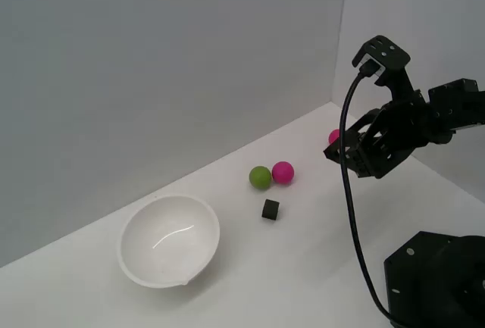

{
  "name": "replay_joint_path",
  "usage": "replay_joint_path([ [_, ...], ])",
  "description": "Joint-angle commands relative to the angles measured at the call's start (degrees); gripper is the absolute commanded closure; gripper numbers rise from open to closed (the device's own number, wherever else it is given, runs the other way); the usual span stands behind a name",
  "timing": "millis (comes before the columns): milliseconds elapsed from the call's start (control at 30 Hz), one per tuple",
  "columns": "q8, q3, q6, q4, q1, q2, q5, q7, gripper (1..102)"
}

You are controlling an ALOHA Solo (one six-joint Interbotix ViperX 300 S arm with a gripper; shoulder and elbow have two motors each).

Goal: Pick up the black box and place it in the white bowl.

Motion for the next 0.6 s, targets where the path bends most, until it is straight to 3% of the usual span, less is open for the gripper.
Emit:
replay_joint_path([
  [0, 0.2, 3.3, -0.1, -0.2, 3.6, 3.5, -0.6, 0.4, 60],
  [567, 0.2, 3.4, -0.1, -0.2, 3.6, 3.5, -0.6, 0.4, 60],
])
